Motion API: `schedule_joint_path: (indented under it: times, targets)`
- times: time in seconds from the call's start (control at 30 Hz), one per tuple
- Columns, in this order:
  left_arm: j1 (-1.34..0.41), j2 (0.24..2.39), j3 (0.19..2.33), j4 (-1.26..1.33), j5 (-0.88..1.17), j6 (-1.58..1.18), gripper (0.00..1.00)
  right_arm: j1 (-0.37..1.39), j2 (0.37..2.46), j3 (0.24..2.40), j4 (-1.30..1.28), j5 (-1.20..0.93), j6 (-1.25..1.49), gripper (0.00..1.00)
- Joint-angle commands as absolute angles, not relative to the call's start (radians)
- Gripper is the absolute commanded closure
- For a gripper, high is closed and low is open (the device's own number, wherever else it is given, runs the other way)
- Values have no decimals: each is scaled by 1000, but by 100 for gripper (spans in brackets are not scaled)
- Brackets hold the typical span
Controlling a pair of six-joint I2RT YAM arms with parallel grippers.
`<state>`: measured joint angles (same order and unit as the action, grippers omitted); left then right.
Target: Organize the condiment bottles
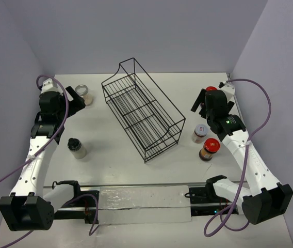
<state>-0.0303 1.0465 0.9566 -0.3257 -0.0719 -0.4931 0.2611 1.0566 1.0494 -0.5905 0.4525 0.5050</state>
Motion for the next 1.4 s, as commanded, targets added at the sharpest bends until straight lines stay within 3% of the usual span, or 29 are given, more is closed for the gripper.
schedule_joint_path:
  times: [0.0,0.17,0.4,0.83,1.37]
  targets:
    - [-34,1054,1012,-341,-93,-486,1,253,1046,1042,-569,467,519,0]
    - [-34,1048,1010,-337,-92,-489,0,248,1058,1045,-559,472,529,0]
    - [-34,1066,1023,-349,-93,-494,1,90,1161,1099,-508,357,509,0]
    - [-35,1115,1037,-359,-100,-491,0,-45,1666,1624,-660,249,419,0]
    - [-36,1134,1031,-356,-98,-489,1,-64,1893,1784,-738,247,410,0]
